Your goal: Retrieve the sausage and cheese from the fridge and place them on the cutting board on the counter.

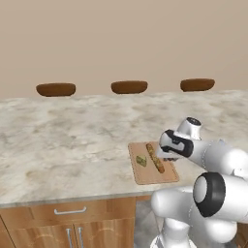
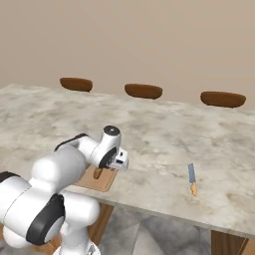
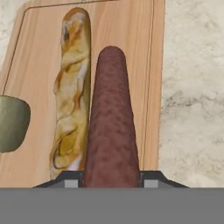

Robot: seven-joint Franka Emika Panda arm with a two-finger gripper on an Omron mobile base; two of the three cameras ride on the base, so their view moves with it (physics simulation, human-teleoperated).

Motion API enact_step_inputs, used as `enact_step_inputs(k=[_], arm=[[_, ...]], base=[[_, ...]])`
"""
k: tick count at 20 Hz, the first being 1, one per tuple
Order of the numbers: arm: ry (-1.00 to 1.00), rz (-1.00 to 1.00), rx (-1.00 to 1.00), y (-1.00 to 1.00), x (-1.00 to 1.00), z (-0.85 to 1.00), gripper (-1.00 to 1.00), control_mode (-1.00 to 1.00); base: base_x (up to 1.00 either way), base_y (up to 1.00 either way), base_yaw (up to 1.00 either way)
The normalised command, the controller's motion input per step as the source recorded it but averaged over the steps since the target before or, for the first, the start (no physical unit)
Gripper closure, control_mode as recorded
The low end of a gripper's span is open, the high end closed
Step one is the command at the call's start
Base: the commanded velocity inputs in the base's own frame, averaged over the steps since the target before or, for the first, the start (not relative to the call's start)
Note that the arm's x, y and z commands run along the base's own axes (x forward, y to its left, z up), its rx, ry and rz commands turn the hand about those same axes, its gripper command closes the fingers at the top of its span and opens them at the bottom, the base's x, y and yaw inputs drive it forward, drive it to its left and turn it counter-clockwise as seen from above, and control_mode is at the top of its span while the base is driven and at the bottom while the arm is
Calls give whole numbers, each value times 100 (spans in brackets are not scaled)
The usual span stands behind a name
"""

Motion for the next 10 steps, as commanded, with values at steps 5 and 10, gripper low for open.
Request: enact_step_inputs(k=[5, 10], arm=[[-1, 2, 0, 0, 42, -45, 100, -100], [0, 4, 0, 0, 37, -47, 100, -100]], base=[[0, 0, 0], [0, 0, 0]])
